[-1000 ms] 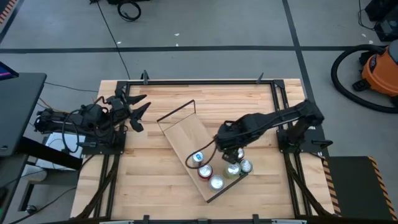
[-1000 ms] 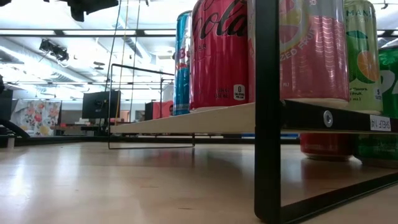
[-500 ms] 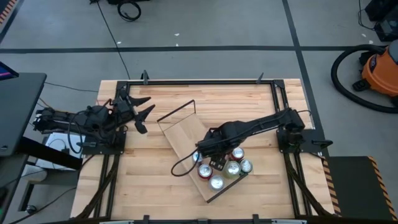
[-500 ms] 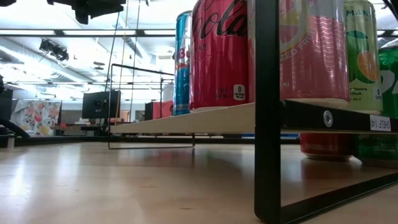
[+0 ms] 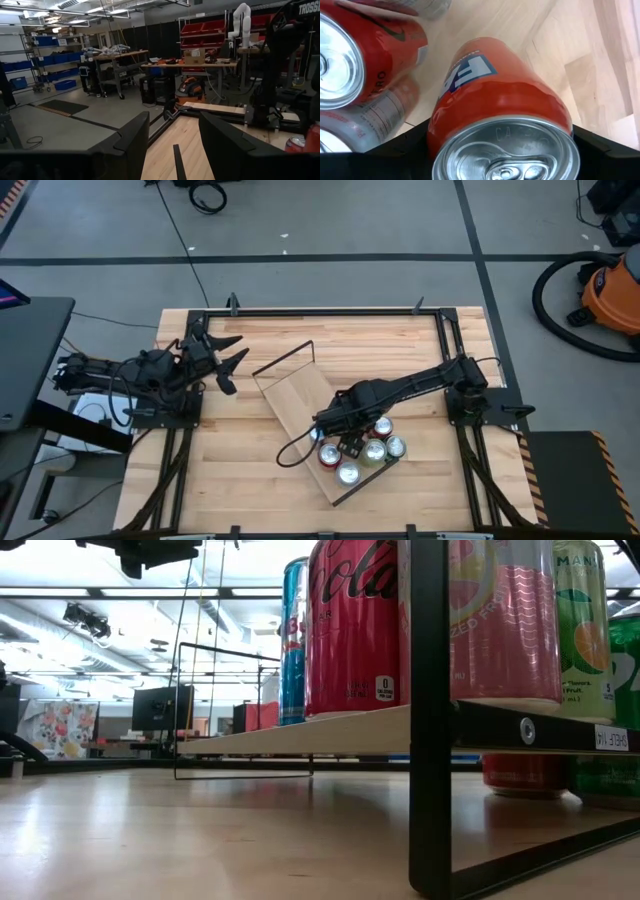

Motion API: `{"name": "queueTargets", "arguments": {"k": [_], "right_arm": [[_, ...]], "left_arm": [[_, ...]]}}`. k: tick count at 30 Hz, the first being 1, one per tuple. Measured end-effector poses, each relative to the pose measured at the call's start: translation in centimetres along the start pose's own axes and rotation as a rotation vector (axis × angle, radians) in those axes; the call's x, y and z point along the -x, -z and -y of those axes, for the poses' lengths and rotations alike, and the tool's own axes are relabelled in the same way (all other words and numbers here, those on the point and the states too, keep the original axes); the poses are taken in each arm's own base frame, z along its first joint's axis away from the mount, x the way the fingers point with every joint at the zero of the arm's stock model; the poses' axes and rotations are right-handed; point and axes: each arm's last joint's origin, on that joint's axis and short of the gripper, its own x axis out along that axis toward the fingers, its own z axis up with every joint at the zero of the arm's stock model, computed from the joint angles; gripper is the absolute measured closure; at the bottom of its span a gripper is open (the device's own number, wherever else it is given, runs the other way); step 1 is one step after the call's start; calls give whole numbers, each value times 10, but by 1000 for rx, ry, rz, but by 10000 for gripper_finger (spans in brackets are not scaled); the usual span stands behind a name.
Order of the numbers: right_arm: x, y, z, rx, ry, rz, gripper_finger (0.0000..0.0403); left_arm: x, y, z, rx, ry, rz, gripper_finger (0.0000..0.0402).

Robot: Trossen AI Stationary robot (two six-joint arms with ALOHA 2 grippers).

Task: Place canned beverage on shelf
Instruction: Put the orange soda can on the shelf

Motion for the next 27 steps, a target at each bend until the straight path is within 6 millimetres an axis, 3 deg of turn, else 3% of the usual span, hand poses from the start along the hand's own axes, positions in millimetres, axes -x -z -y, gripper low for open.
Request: {"name": "queueTargets", "arguments": {"k": [6, 17, 27], "right_arm": [[-1, 0, -1, -4, 0, 1, 84], [-31, -7, -14, 64, 14, -107, 84], [-32, -7, -18, 109, -9, -93, 55]], "left_arm": [[0, 0, 0, 0, 0, -1, 219], [0, 0, 0, 0, 0, -1, 219], [0, 0, 0, 0, 0, -1, 219]]}}
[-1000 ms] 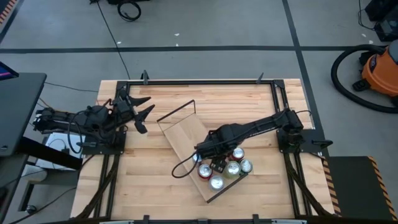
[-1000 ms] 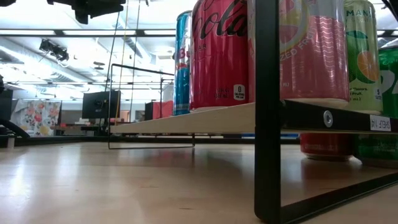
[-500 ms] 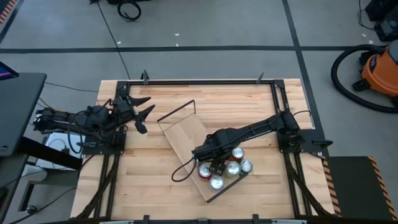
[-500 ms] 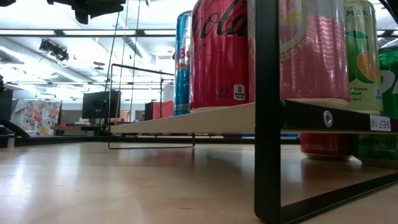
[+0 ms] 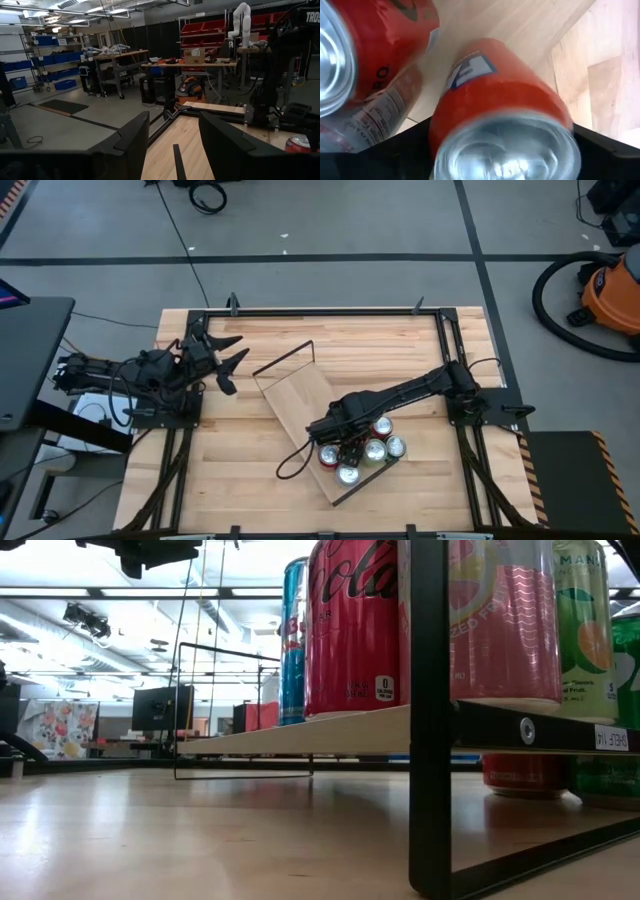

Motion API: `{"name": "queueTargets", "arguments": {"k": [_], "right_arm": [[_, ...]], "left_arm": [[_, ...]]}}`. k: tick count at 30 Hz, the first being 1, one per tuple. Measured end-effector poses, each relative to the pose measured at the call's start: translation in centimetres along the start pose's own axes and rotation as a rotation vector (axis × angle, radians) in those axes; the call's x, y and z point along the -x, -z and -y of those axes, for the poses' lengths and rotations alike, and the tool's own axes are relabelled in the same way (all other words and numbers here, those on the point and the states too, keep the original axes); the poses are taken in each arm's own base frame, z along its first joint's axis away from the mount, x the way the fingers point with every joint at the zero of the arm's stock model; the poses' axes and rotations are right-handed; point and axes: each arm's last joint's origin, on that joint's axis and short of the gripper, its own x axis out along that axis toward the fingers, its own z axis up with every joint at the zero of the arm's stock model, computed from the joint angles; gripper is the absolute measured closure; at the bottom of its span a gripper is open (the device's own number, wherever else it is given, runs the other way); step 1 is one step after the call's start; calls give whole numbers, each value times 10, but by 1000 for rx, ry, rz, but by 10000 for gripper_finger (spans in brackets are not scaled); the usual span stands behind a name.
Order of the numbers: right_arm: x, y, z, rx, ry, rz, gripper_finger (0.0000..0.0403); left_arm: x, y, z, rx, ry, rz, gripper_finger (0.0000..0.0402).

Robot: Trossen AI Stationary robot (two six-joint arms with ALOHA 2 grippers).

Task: Place canned beverage on shelf
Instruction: Put the orange soda can on the shelf

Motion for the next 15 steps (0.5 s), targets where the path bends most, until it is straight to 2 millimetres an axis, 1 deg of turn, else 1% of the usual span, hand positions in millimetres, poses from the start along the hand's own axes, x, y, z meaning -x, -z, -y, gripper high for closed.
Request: {"name": "queueTargets", "arguments": {"k": [10, 15], "right_arm": [[1, 0, 0, -1, -9, -4, 51], [12, 2, 0, 1, -30, 6, 50]], "left_arm": [[0, 0, 0, 0, 0, 0, 219], [0, 0, 0, 0, 0, -1, 219]]}}
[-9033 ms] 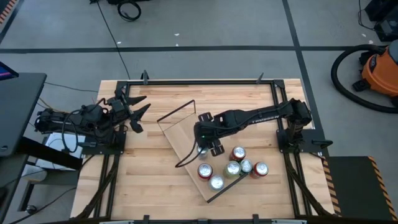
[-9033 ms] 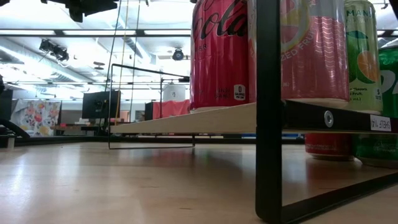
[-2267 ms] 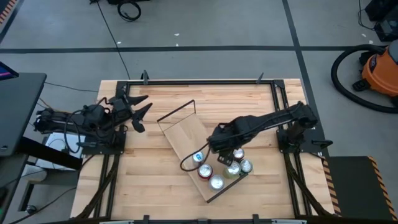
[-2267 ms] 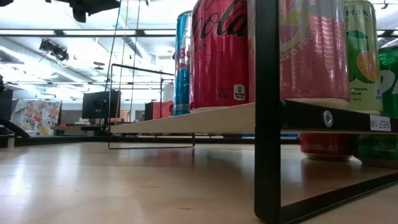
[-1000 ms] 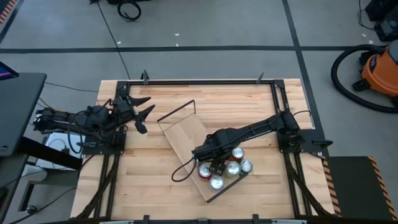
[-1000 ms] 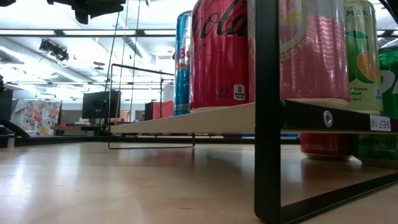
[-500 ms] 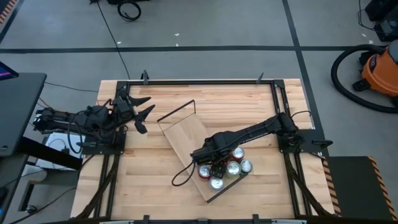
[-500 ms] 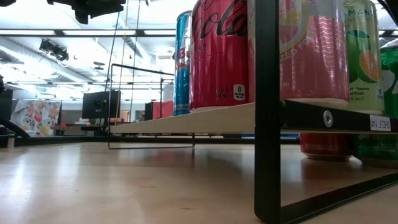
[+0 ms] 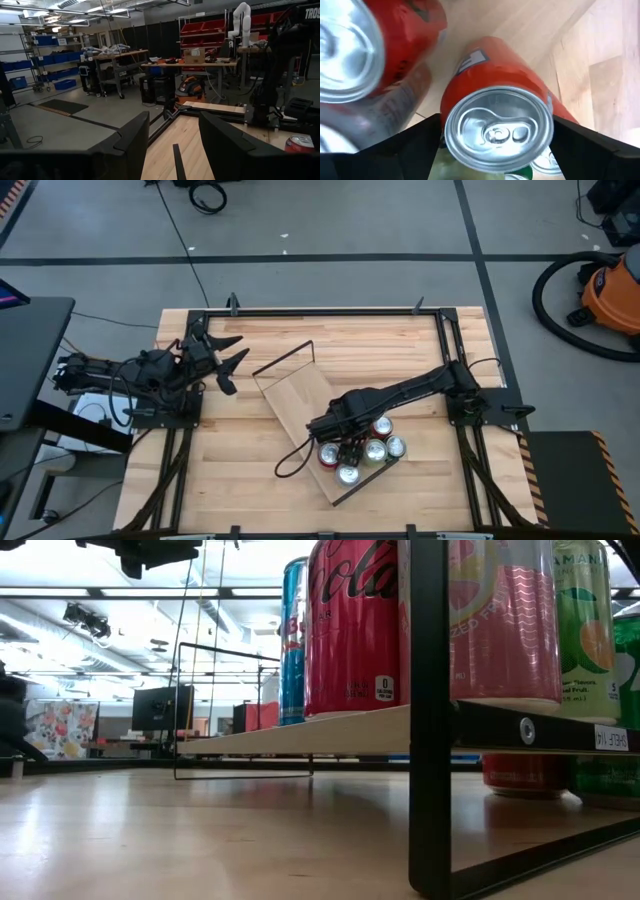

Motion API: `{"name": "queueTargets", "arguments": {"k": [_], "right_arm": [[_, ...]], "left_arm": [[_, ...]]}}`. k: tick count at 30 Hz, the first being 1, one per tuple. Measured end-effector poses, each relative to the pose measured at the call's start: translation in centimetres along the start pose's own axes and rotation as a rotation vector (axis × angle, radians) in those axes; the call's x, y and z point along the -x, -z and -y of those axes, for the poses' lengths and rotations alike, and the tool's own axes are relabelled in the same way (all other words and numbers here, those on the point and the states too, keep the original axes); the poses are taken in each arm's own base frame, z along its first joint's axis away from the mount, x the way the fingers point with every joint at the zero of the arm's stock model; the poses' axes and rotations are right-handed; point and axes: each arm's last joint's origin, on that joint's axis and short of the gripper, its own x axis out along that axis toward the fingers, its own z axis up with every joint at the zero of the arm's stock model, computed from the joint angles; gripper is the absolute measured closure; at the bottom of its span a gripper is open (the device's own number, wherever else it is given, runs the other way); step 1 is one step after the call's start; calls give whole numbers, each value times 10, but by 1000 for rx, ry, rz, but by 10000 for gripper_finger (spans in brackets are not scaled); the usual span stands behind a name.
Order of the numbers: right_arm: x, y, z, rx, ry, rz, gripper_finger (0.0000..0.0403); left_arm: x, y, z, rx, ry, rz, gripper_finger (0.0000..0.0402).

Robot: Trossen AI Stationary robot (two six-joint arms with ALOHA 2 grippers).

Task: Place canned beverage on shelf
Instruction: Put the orange soda can on the shelf

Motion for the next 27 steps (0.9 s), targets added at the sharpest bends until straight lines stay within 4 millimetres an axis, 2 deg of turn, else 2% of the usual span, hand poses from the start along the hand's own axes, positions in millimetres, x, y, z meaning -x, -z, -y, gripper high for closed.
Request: {"name": "queueTargets", "arguments": {"k": [14, 23, 27], "right_arm": [[27, 0, 1, -3, -44, 97, 54], [63, 19, 17, 22, -21, 242, 55], [73, 27, 23, 14, -27, 267, 55]], "left_arm": [[0, 0, 0, 3, 0, -1, 219], [0, 1, 0, -2, 1, -6, 219], [0, 1, 0, -2, 1, -6, 219]]}}
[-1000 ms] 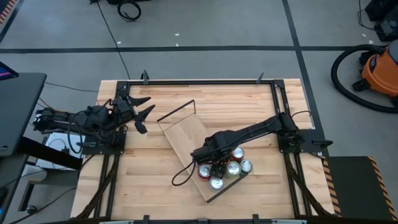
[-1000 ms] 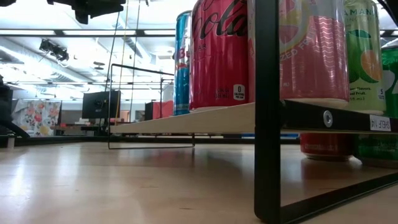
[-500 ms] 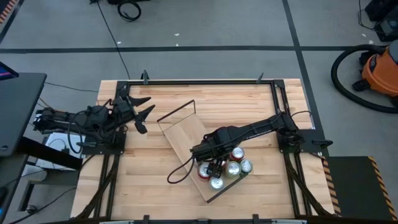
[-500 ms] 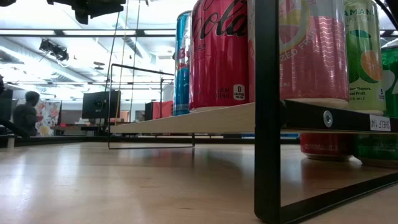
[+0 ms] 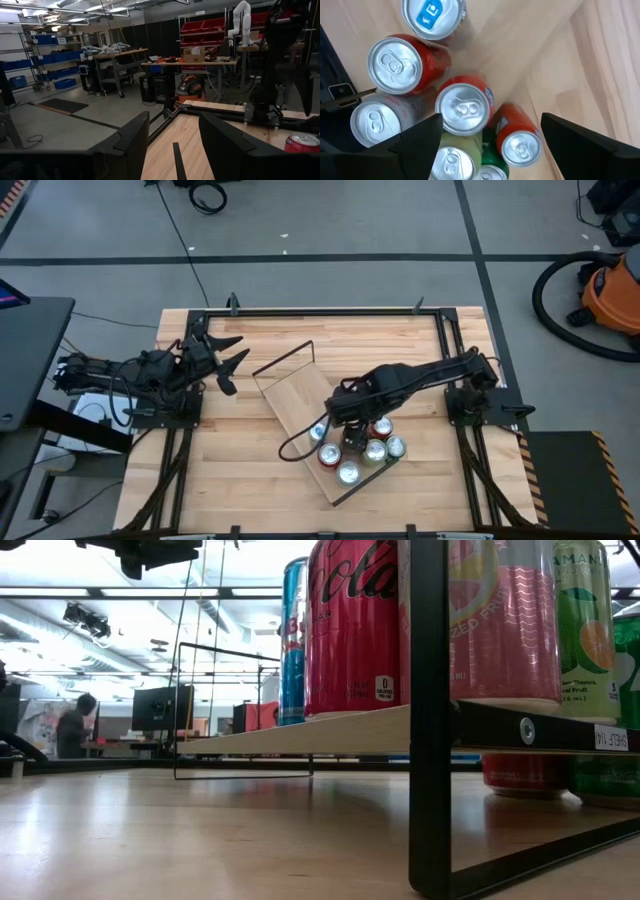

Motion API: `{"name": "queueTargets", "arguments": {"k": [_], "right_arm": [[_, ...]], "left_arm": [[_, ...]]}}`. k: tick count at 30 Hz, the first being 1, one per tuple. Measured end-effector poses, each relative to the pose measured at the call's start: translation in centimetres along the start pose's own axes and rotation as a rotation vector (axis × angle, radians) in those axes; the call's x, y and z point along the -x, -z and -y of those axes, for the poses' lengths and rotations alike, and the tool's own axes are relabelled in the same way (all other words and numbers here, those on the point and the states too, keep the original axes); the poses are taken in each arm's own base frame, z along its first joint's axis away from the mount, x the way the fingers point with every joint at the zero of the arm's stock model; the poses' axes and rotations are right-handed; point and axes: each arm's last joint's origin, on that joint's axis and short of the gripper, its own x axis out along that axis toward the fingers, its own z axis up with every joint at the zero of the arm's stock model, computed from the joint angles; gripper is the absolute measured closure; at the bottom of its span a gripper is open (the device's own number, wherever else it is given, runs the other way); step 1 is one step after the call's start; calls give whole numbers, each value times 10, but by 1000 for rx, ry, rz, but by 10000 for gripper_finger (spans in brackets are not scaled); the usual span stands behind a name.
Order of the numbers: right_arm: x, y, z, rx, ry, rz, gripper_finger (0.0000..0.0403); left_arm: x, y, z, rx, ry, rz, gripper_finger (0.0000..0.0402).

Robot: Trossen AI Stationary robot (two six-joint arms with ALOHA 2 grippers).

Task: Place canned beverage on shelf
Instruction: Put the orange soda can on the shelf

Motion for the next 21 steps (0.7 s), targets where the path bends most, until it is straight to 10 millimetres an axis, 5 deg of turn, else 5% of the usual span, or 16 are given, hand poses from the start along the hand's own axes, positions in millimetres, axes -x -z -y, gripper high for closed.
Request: {"name": "queueTargets", "arguments": {"k": [21], "right_arm": [[-14, 60, 46, -158, 133, -116, 55]], "left_arm": [[0, 0, 0, 0, 0, 0, 219]]}}
